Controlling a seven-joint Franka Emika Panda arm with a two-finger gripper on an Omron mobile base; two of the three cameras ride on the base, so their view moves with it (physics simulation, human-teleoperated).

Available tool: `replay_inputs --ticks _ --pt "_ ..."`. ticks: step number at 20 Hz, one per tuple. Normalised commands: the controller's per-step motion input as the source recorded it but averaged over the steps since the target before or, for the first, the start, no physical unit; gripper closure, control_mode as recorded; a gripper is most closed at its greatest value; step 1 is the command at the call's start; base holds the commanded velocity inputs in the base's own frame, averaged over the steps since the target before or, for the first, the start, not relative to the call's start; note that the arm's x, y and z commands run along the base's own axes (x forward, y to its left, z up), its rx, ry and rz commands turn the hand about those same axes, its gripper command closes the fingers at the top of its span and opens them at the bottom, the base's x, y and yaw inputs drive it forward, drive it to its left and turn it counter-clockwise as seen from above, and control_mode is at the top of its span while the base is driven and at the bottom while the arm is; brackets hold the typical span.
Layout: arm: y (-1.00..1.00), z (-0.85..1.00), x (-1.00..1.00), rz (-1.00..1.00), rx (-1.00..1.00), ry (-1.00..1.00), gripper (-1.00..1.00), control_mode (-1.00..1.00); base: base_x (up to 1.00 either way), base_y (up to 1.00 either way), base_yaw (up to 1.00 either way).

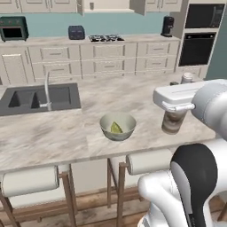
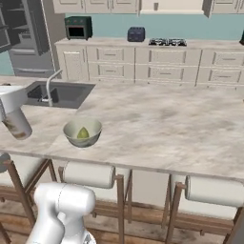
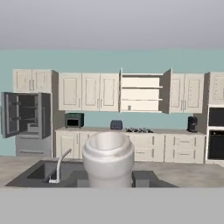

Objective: There is a bowl on the dining counter. Grab a lemon wedge from the fridge and place it in the bowl. Then get the liquor bottle and glass cup from the cabinet and place them next to the bowl.

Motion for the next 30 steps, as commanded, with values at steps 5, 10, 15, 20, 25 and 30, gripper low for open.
replay_inputs --ticks 5,10,15,20,25,30 --pt "0.0 0.0 0.0 0.0 0.0 0.0 1.0 1.0 0.59 0.63 0.0" --pt "0.0 0.0 0.0 0.0 0.0 0.0 1.0 1.0 0.57 0.6 0.0" --pt "0.0 0.0 0.0 0.0 0.0 0.0 1.0 1.0 0.5 0.48 0.0" --pt "0.44 -0.23 0.17 0.15 -0.02 0.1 1.0 -1.0 0.0 0.0 0.0" --pt "0.74 -0.35 0.0 0.48 -0.18 0.06 1.0 -1.0 0.0 0.0 0.0" --pt "0.6 -0.21 0.18 0.48 -0.11 0.12 1.0 -1.0 0.0 0.0 0.0"
